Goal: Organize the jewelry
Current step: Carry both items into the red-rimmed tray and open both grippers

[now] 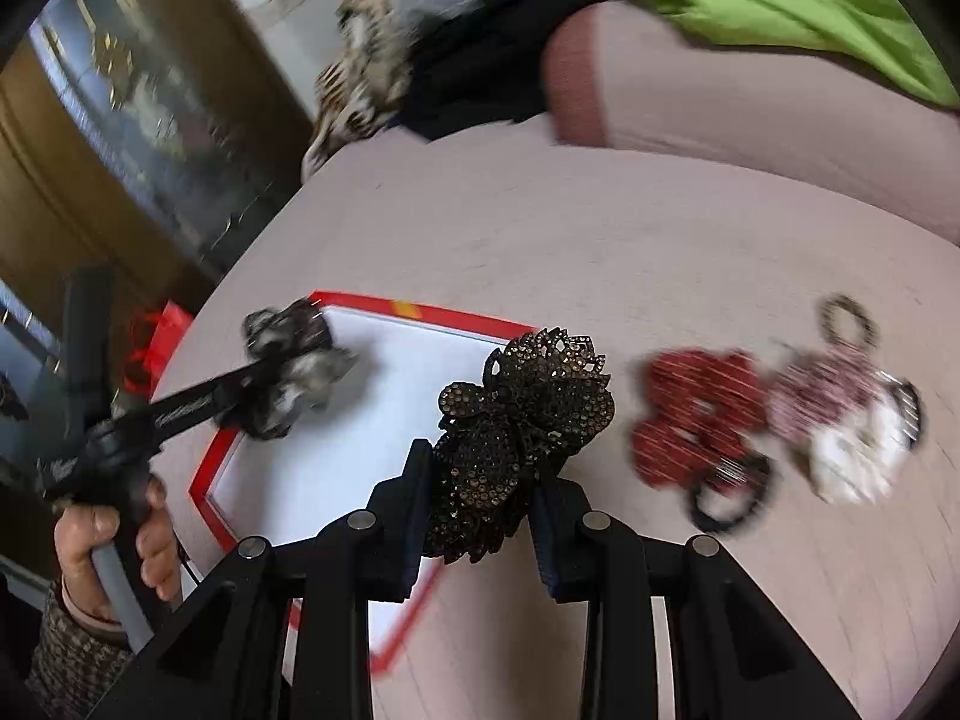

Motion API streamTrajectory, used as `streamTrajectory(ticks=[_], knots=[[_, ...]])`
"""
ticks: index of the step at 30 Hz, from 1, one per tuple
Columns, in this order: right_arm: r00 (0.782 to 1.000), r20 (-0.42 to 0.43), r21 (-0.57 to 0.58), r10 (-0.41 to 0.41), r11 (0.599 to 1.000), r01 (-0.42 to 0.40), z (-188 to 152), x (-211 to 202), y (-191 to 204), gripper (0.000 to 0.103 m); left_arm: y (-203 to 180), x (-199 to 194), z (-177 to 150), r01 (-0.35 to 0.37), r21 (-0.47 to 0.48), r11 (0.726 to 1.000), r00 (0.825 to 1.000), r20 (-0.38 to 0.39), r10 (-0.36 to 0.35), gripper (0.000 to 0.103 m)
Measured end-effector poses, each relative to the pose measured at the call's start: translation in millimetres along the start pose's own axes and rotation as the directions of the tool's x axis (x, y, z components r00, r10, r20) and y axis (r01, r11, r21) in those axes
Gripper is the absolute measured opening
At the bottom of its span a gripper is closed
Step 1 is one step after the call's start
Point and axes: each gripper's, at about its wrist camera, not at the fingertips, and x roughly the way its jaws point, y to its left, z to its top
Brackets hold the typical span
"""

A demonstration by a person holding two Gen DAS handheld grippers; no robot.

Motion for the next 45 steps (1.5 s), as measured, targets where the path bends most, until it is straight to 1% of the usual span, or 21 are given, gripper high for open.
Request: streamTrajectory(ticks=[3, 5, 7, 9, 11, 13, 14, 17, 18, 19, 20, 22, 23, 24, 26, 29, 31, 35, 38, 42, 45], knots=[[0.999, -0.047, -0.022, 0.014, 1.0, -0.015, 13.5, 40.0, 17.0, 0.032, 16.2, 25.2, 16.1, -0.039, -0.021, 0.999, 0.999, -0.018, 0.038, 0.019], [0.998, -0.068, -0.04, 0.001, 0.999, -0.003, 18.9, 61.3, 24.8, 0.032, 27.7, 42.4, 25.0, -0.062, -0.041, 0.997, 0.998, -0.03, 0.061, 0.019], [0.995, -0.096, -0.045, -0.012, 0.999, 0.007, 23.3, 84.1, 26.3, 0.032, 36.6, 54.0, 30.6, -0.07, -0.059, 0.996, 0.997, -0.043, 0.067, 0.019], [0.993, -0.115, -0.038, -0.017, 0.999, 0.013, 25.6, 99.1, 24.7, 0.032, 44.4, 63.0, 34.2, -0.079, -0.074, 0.994, 0.996, -0.048, 0.075, 0.02], [0.991, -0.135, -0.028, 0.002, 1.0, -0.006, 27.8, 109.0, 23.9, 0.033, 50.0, 67.5, 35.7, -0.079, -0.086, 0.993, 0.996, -0.048, 0.075, 0.022], [0.99, -0.143, -0.044, 0.006, 0.999, -0.012, 26.4, 115.7, 26.9, 0.033, 52.3, 69.2, 36.0, -0.08, -0.09, 0.993, 0.996, -0.042, 0.077, 0.024], [0.989, -0.144, -0.053, 0.005, 0.999, -0.012, 25.3, 115.5, 27.1, 0.034, 52.4, 69.1, 35.8, -0.081, -0.088, 0.993, 0.996, -0.037, 0.078, 0.025], [0.99, -0.141, -0.063, 0.001, 0.998, -0.01, 24.4, 118.1, 27.3, 0.037, 52.3, 67.7, 34.7, -0.072, -0.087, 0.994, 0.997, -0.024, 0.07, 0.04], [0.991, -0.137, -0.059, 0.004, 0.998, -0.012, 23.8, 116.9, 26.1, 0.04, 51.5, 65.4, 33.9, -0.07, -0.087, 0.994, 0.997, -0.019, 0.068, 0.043], [0.991, -0.137, -0.06, 0.01, 0.998, -0.018, 23.2, 114.7, 25.5, 0.045, 51.0, 61.8, 33.2, -0.065, -0.088, 0.994, 0.998, -0.013, 0.064, 0.044], [0.991, -0.136, -0.065, 0.012, 0.998, -0.021, 22.5, 112.1, 27.6, 0.052, 50.6, 57.6, 32.3, -0.059, -0.091, 0.994, 0.998, -0.009, 0.059, 0.045], [0.993, -0.119, -0.093, 0.003, 0.996, -0.014, 21.0, 103.2, 30.8, 0.061, 51.3, 47.1, 30.8, -0.047, -0.105, 0.993, 0.999, -0.001, 0.048, 0.047], [0.994, -0.108, -0.108, -0.005, 0.994, -0.007, 22.3, 100.8, 34.0, 0.062, 51.7, 41.8, 30.4, -0.044, -0.113, 0.993, 0.999, 0.005, 0.045, 0.05], [0.995, -0.097, -0.122, -0.011, 0.992, -0.001, 22.0, 95.8, 36.0, 0.062, 52.1, 33.3, 28.8, -0.042, -0.123, 0.992, 0.999, 0.017, 0.045, 0.053], [0.996, -0.083, -0.135, -0.013, 0.991, 0.002, 22.9, 87.3, 39.8, 0.062, 51.4, 20.8, 27.0, -0.046, -0.129, 0.991, 0.998, 0.036, 0.052, 0.053], [0.998, -0.059, -0.131, -0.013, 0.991, 0.005, 20.8, 67.1, 38.7, 0.063, 46.1, -1.8, 21.3, -0.079, -0.117, 0.99, 0.994, 0.063, 0.087, 0.053], [0.999, -0.04, -0.122, -0.018, 0.992, 0.013, 16.5, 52.2, 34.6, 0.064, 38.2, -19.9, 12.6, -0.101, -0.097, 0.99, 0.99, 0.087, 0.11, 0.053], [1.0, -0.009, -0.07, -0.022, 0.997, 0.022, -1.0, 16.1, 17.7, 0.066, 10.2, -52.1, -11.5, -0.119, -0.033, 0.992, 0.985, 0.123, 0.122, 0.054], [0.999, 0.005, -0.034, -0.034, 0.999, 0.034, -21.5, -10.4, 1.0, 0.066, -17.2, -68.8, -28.1, -0.117, 0.019, 0.993, 0.983, 0.145, 0.113, 0.058], [0.998, 0.024, 0.024, -0.066, 0.998, 0.066, -53.8, -43.1, -24.9, 0.066, -65.6, -86.8, -55.9, -0.094, 0.103, 0.99, 0.984, 0.162, 0.076, 0.059], [0.993, 0.043, 0.069, -0.11, 0.992, 0.107, -78.8, -68.2, -45.5, 0.066, -95.9, -94.5, -78.8, -0.065, 0.138, 0.988, 0.987, 0.157, 0.043, 0.059]])
